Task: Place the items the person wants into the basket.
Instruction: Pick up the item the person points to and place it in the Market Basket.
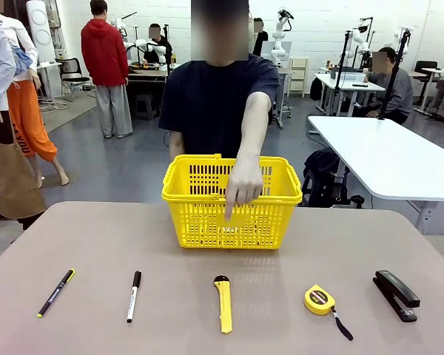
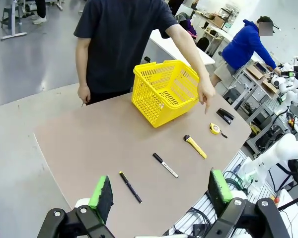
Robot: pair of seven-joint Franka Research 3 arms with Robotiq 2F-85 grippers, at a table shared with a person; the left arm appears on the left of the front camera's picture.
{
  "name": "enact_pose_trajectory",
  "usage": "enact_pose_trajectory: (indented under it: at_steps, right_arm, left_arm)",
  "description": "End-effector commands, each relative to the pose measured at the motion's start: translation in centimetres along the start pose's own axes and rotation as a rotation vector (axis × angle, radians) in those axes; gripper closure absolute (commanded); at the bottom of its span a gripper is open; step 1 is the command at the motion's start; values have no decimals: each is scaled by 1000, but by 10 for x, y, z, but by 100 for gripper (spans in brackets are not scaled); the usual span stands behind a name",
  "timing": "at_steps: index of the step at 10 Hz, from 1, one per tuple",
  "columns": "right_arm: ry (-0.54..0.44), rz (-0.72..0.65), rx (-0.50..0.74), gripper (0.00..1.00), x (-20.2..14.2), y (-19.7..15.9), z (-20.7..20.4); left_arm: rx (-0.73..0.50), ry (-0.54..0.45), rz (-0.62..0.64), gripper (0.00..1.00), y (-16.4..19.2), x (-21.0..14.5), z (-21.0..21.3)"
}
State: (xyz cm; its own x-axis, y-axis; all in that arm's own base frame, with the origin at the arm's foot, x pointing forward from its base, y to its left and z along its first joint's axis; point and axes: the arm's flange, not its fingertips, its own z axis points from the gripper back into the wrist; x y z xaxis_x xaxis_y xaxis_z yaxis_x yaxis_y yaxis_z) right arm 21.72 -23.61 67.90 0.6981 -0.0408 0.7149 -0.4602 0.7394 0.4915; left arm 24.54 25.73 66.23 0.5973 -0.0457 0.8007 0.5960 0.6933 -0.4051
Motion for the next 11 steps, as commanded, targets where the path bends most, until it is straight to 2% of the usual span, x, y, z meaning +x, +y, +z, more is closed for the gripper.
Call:
enact_pose_trajectory:
  at_steps: [1,3,5,6,7,8,9,10,11]
  right_arm:
    - [-8,-2,10,0,1,0,0]
    - [-8,-2,10,0,1,0,0]
    - [-8,-2,10,0,1,0,0]
    - [-8,-2,10,0,1,0,0]
    - [-8,-2,10,0,1,0,0]
    - [-8,-2,10,0,1,0,0]
    - [-8,-2,10,0,1,0,0]
    - [-8,-2,10,0,1,0,0]
    - [-8,-2,10,0,1,0,0]
  left_arm:
    - [-10,-16,-22,0,1,1,1]
    - [0,0,1,0,0,0,0]
    - [90,203,-250,0,-99,45,-37]
    - [108,396,-373,0,-160,71,-88]
    - [133,531,-416,0,-208,89,-142]
    - [180,655,-348,0,-249,102,-203]
    - [248,792,-285,0,-279,99,-269]
    - [344,888,-212,0,-304,78,-341]
    - [402,911,-148,0,-315,55,-397]
